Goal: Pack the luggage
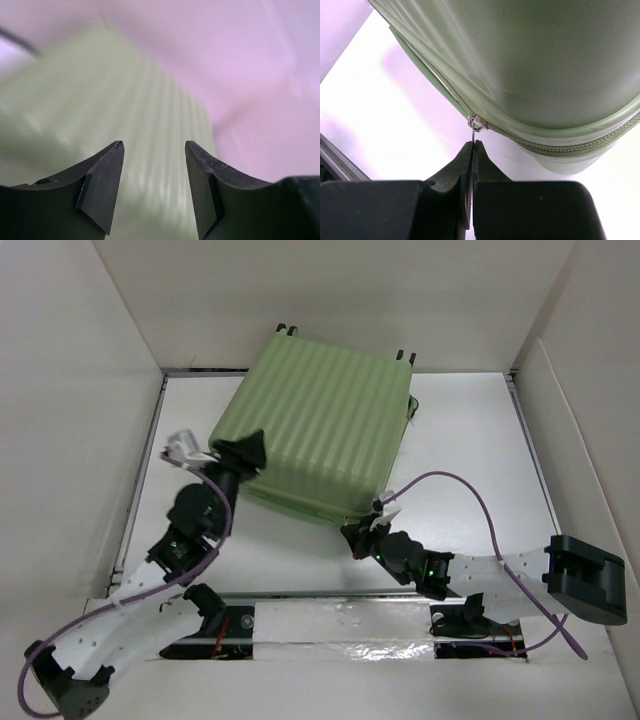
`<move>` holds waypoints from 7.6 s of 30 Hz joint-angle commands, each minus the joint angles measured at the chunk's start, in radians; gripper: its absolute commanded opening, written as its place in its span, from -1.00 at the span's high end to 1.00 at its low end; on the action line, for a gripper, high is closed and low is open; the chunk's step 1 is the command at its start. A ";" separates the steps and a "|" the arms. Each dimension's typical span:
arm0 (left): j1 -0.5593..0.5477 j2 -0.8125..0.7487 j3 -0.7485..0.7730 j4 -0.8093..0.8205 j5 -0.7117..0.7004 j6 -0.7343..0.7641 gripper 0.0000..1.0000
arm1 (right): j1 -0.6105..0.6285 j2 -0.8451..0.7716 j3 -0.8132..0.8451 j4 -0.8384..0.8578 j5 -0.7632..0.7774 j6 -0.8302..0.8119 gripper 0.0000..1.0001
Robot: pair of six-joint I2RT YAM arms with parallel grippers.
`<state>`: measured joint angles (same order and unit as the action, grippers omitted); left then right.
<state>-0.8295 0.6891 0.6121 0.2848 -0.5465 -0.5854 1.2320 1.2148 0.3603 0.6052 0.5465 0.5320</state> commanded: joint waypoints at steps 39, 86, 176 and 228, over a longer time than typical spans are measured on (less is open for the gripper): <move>0.455 0.235 -0.303 0.177 0.488 -0.347 0.05 | 0.130 0.501 0.894 -0.369 -0.509 -0.483 1.00; 0.475 0.883 0.495 0.125 0.628 -0.260 -0.92 | 0.032 -0.514 0.045 -0.426 -0.234 -0.168 1.00; 0.568 -0.085 -0.557 0.573 0.863 -0.289 1.00 | -0.536 -0.243 0.325 -0.379 -0.600 -0.392 1.00; 0.044 0.244 -0.356 0.682 0.500 -0.203 1.00 | -1.029 -0.149 -0.023 0.130 -0.988 -0.311 1.00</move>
<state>-0.7776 0.9287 0.2157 0.9073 -0.0799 -0.8070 0.1947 1.0973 0.3229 0.5083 -0.4515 0.2028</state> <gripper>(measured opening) 0.501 0.026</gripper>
